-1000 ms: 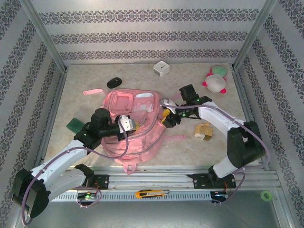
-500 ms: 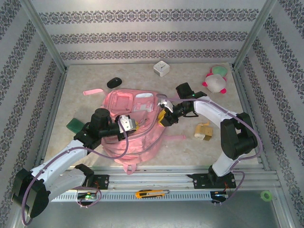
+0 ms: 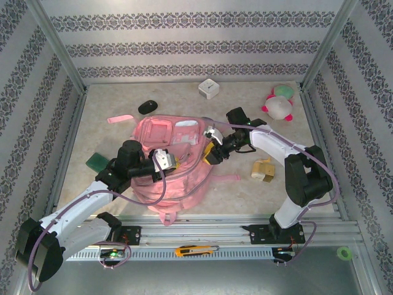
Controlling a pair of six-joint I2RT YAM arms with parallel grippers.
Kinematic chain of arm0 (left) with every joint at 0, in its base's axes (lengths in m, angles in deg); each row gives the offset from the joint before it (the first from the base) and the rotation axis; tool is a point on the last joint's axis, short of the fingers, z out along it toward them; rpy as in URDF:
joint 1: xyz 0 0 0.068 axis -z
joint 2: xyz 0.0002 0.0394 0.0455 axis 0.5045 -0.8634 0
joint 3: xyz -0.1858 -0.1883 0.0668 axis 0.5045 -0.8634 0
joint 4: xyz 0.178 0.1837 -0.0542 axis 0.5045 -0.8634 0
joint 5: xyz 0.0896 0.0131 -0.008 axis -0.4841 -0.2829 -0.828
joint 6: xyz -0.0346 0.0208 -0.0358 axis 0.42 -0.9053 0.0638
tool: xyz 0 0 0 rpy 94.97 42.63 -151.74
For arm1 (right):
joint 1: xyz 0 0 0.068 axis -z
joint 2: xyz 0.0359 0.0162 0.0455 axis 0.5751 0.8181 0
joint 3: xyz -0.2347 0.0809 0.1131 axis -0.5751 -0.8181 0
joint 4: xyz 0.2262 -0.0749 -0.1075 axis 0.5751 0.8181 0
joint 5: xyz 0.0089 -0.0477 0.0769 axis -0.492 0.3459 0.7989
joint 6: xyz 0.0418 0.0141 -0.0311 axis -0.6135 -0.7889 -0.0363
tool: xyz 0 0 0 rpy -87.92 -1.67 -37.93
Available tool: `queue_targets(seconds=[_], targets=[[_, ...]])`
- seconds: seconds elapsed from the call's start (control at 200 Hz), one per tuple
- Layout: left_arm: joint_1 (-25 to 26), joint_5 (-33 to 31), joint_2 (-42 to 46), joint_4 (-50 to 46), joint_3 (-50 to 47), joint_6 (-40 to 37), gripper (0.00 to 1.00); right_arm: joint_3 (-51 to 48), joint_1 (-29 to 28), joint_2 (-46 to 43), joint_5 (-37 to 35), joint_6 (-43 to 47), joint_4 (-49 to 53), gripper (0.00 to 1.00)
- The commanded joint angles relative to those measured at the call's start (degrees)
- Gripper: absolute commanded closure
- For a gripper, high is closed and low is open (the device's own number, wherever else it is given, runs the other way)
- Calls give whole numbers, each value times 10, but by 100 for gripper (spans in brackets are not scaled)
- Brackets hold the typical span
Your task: Pack the student bag
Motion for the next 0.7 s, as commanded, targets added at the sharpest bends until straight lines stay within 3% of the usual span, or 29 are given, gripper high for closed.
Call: queue_targets(seconds=[0.0, 0.2, 0.35, 0.694], targets=[[1, 13, 11, 71, 13, 0, 100, 13, -6, 15, -6, -17, -13, 57], [2, 0, 15, 61, 14, -6, 100, 8, -7, 0, 34, -25, 4, 81], [2, -14, 16, 51, 15, -15, 100, -1, -9, -28, 44, -94, 3, 96], [2, -16, 12, 53, 15, -14, 100, -18, -27, -62, 41, -177, -15, 100]])
